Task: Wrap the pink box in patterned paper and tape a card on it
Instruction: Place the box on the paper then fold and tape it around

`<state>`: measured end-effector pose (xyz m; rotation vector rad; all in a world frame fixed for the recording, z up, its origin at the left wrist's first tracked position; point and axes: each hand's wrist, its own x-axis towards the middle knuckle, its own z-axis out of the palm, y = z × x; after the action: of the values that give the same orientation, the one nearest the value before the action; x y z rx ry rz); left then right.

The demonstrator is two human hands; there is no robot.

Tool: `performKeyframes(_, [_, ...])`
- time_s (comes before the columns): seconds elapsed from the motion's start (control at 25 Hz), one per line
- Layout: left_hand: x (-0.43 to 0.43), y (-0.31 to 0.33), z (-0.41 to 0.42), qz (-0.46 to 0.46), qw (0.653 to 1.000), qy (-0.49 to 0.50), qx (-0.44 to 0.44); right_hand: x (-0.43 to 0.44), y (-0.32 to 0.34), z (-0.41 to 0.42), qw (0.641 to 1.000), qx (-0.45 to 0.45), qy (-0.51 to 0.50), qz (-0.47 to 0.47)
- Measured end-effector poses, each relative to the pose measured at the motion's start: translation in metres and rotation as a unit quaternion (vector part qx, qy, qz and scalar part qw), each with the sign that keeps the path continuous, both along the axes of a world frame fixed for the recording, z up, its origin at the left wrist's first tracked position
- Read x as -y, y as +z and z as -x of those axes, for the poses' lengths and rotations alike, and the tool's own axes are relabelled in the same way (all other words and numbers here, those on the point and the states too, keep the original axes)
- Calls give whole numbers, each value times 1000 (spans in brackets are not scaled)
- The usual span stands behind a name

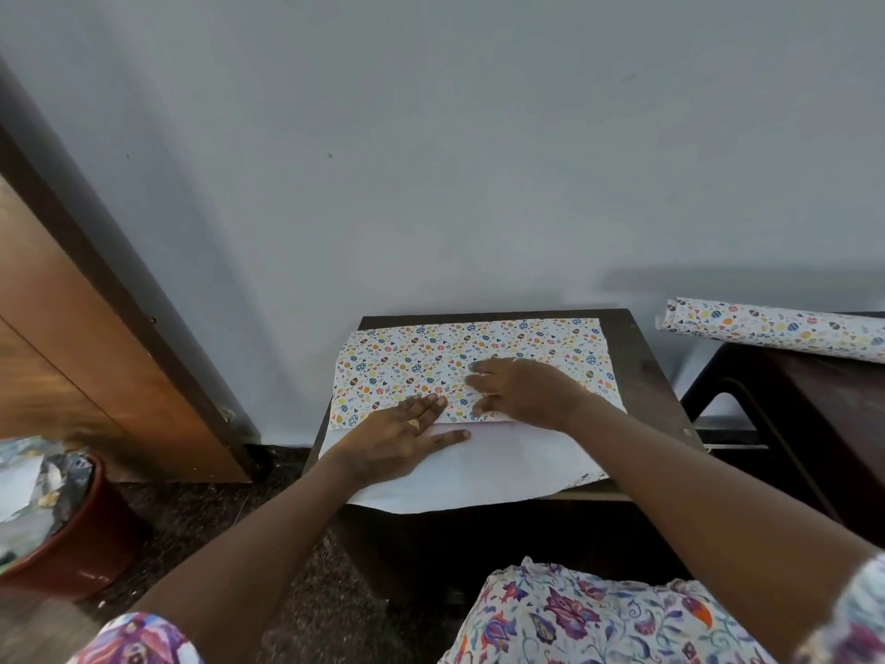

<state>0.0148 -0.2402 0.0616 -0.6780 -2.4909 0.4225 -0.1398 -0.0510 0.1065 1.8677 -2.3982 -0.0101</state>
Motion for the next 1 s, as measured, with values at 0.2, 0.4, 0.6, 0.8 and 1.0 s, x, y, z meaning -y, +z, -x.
performKeyframes(0.2, [-12, 17, 11, -178, 977, 113, 8, 11, -18, -7, 997, -29, 26, -64])
performKeyframes(0.4, [-6, 49, 40, -274, 931, 166, 175, 9, -17, -10, 995, -41, 17, -84])
performKeyframes(0.6, [5, 38, 45, -176, 897, 208, 348, -1, -21, 2, 996, 22, 47, -73])
performKeyframes(0.8, [7, 36, 44, -194, 894, 204, 349, -64, -27, 40, 994, 94, 39, -43])
performKeyframes(1.0, [1, 39, 42, -191, 896, 217, 337, -94, -17, 48, 990, 74, -84, -90])
